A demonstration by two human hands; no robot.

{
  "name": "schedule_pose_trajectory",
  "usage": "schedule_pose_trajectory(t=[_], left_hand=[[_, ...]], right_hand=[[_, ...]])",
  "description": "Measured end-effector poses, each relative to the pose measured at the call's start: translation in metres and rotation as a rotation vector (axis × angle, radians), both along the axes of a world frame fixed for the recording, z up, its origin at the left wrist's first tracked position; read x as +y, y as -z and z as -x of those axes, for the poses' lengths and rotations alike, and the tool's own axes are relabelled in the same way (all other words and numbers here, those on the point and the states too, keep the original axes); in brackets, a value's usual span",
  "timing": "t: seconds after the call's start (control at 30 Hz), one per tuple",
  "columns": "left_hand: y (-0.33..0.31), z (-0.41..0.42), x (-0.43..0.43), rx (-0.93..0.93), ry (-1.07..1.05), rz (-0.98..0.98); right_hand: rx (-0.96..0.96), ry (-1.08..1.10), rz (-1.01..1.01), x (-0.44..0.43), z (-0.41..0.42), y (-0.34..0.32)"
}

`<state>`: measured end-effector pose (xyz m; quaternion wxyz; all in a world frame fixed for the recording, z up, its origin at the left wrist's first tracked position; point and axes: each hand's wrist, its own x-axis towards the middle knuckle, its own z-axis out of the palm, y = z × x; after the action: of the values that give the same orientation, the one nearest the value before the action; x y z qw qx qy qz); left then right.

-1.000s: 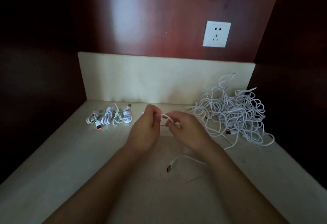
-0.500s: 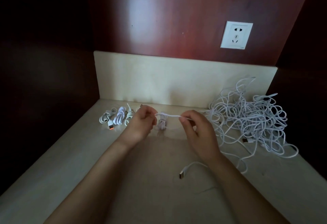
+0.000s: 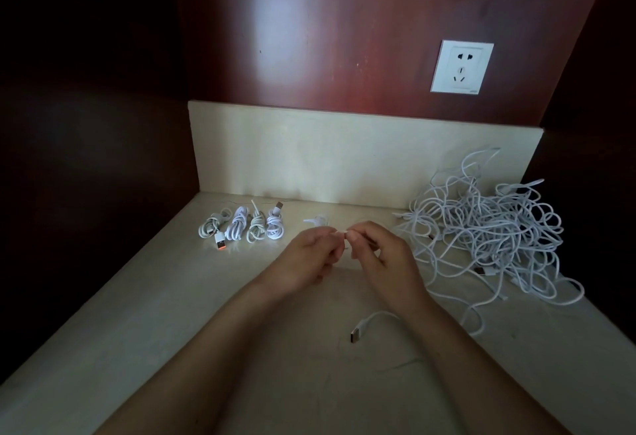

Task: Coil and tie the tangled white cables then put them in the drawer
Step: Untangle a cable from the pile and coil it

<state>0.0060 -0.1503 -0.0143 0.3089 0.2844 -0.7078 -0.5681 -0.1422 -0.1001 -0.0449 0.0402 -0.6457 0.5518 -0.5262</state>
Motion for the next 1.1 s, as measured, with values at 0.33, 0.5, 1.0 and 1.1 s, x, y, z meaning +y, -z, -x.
schedule_pose_trajectory(t=[0.33,0.5,1.0,1.1], left_hand=[[-0.002,0.003,-0.002,0.454,-0.162,-0.147],[-0.002,-0.001,-0.01,0.634,-0.353,-0.137],[-0.004,-0.022,-0.038,0.932,-0.539,-0.556],[-0.006,-0.033,-0.046,0.946,-0.601,-0.517]], right_hand=[[0.09,0.095,-0.075,-0.002,-0.003,0.004],[0.259,0.15,-0.122,-0.002,0.002,0.007],[0.436,0.104,-0.114,-0.005,0.0,0.011],[0.418,0.077,-0.114,-0.005,0.0,0.012]])
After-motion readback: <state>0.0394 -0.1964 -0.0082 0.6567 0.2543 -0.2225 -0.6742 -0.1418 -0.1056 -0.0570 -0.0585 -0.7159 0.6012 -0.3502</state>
